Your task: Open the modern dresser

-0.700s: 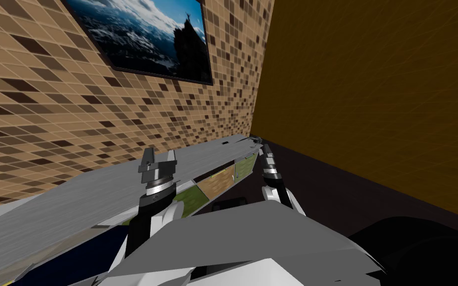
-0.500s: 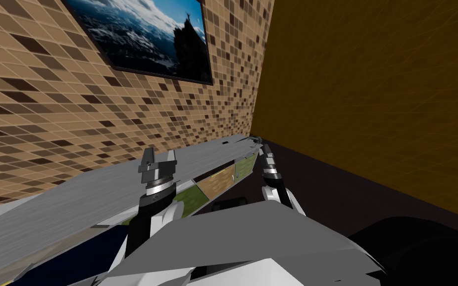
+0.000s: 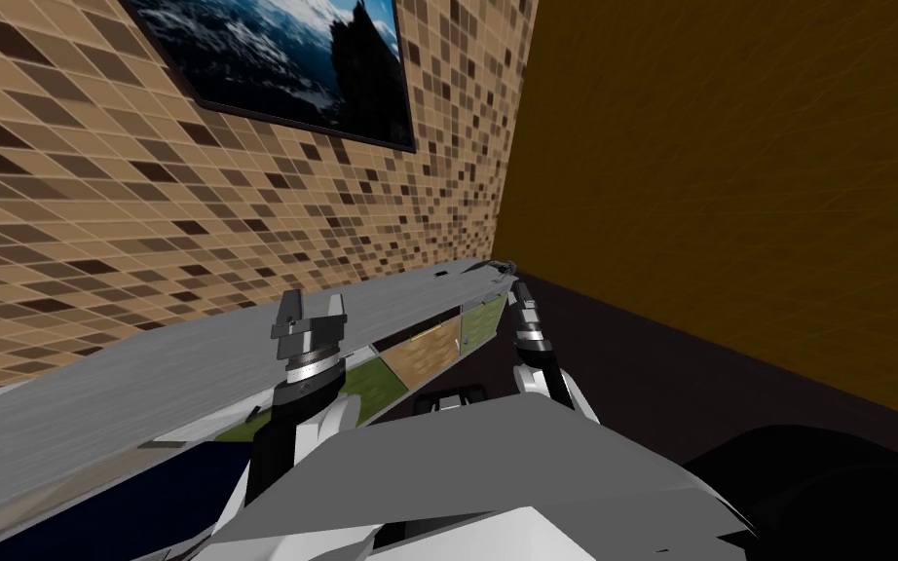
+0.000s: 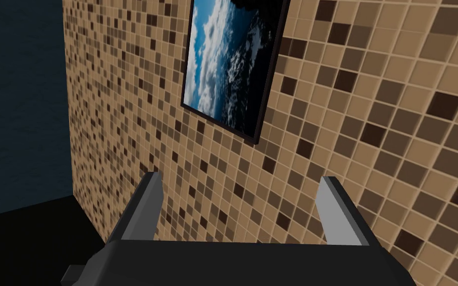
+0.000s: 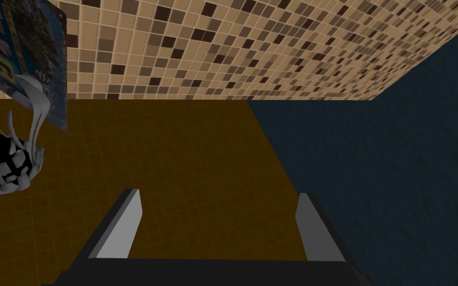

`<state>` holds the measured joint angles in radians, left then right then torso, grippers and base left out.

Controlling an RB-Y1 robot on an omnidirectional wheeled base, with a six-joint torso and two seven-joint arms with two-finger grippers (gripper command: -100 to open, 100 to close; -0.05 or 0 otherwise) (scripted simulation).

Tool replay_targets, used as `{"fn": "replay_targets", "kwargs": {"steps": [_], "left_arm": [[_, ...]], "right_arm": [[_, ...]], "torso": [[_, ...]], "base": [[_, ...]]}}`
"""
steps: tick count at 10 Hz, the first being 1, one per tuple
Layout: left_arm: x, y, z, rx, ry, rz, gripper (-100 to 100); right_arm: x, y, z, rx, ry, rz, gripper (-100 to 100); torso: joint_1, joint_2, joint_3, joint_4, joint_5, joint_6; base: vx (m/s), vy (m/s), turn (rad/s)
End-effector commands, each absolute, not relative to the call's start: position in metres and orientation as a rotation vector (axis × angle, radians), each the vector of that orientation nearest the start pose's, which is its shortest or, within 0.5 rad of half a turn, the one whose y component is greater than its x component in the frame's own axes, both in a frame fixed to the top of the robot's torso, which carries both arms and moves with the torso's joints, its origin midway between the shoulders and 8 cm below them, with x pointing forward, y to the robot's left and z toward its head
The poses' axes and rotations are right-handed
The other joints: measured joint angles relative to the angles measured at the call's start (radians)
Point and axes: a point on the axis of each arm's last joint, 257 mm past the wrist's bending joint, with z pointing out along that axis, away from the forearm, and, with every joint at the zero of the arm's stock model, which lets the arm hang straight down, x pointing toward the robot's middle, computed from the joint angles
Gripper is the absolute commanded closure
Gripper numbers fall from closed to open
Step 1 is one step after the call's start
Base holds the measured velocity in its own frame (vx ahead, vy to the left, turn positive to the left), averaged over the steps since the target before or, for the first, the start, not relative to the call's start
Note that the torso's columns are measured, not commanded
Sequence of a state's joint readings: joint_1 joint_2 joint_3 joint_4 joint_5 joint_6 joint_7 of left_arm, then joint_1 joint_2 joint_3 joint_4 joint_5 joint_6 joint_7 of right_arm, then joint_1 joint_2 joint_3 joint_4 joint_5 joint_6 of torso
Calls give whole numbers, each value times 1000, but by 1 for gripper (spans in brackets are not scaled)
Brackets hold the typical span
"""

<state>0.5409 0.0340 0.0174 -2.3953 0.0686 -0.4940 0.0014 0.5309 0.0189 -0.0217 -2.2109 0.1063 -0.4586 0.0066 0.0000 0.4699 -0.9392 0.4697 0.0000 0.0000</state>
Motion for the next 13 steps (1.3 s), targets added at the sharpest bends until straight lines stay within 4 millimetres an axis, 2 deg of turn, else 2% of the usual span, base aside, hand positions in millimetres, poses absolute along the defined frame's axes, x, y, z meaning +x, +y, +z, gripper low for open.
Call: {"fn": "replay_targets", "kwargs": {"steps": [1,2,3,5,10,13], "left_arm": [[316,286,62,-612,549,-1337,0],[316,286,62,-612,549,-1337,0],[321,282,55,-587,589,-1342,-100],[326,281,46,-574,614,-1345,-100],[337,285,18,-572,641,-1345,-100],[346,292,-6,-581,650,-1344,-100]], "right_arm": [[360,-286,-26,711,755,1164,0],[360,-286,-26,711,755,1164,0],[360,-286,-26,711,755,1164,0],[360,-286,-27,711,756,1164,0],[360,-286,-27,712,756,1164,0],[360,-286,-27,712,756,1164,0]], "torso": [[0,74,-148,74,0,0],[0,148,-295,148,0,0],[0,221,-443,221,0,0],[-1,264,-532,264,0,0],[0,268,-537,268,0,0],[-1,268,-537,268,0,0]], "base": [[0,0,0],[0,0,0],[9,-15,23],[11,-38,29],[18,-51,32],[16,-55,45]]}}
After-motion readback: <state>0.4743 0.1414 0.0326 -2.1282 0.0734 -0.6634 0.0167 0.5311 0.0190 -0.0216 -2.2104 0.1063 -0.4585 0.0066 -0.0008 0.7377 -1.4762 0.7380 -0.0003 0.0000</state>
